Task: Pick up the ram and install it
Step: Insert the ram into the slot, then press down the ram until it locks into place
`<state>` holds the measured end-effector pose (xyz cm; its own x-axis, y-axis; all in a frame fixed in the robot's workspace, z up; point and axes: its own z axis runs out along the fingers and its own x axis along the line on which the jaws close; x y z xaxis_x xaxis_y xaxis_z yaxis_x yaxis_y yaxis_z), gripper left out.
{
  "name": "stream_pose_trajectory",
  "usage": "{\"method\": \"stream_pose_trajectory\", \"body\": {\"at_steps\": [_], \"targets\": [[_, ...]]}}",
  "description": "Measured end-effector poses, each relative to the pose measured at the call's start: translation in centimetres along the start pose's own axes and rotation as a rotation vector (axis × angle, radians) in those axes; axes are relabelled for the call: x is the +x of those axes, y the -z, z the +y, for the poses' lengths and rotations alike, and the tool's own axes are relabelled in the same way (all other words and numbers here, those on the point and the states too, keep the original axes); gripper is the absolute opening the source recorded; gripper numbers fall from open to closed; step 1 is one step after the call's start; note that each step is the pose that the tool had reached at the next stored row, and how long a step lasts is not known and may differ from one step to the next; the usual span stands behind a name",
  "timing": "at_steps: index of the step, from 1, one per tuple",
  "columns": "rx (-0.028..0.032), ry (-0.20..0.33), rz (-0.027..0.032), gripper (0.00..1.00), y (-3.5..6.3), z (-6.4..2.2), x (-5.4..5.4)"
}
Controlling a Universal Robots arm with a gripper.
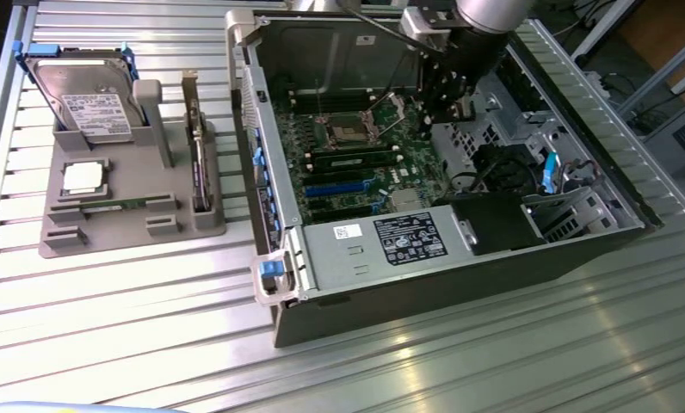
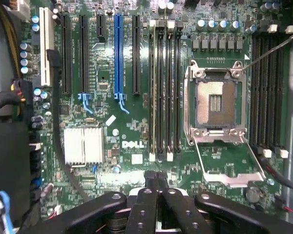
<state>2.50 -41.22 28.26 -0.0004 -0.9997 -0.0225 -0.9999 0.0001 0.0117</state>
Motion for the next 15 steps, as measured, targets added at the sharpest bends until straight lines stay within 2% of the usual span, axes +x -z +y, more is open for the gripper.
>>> {"method": "stream_pose_trajectory", "body": {"at_steps": [3, 7, 9, 11, 15], "targets": [[-0.0001, 0.000, 0.0002, 0.10, 1.30, -0.44, 0.0], [-0.0001, 0.000, 0.0001, 0.10, 1.37, -0.48, 0.0], [-0.0001, 0.000, 0.0006, 0.10, 0.99, 0.33, 0.0], [-0.0001, -0.003, 0.0013, 0.10, -0.01, 1.61, 0.0], [0.0002, -0.012, 0.0010, 0.10, -1.10, 1.84, 0.0]]}}
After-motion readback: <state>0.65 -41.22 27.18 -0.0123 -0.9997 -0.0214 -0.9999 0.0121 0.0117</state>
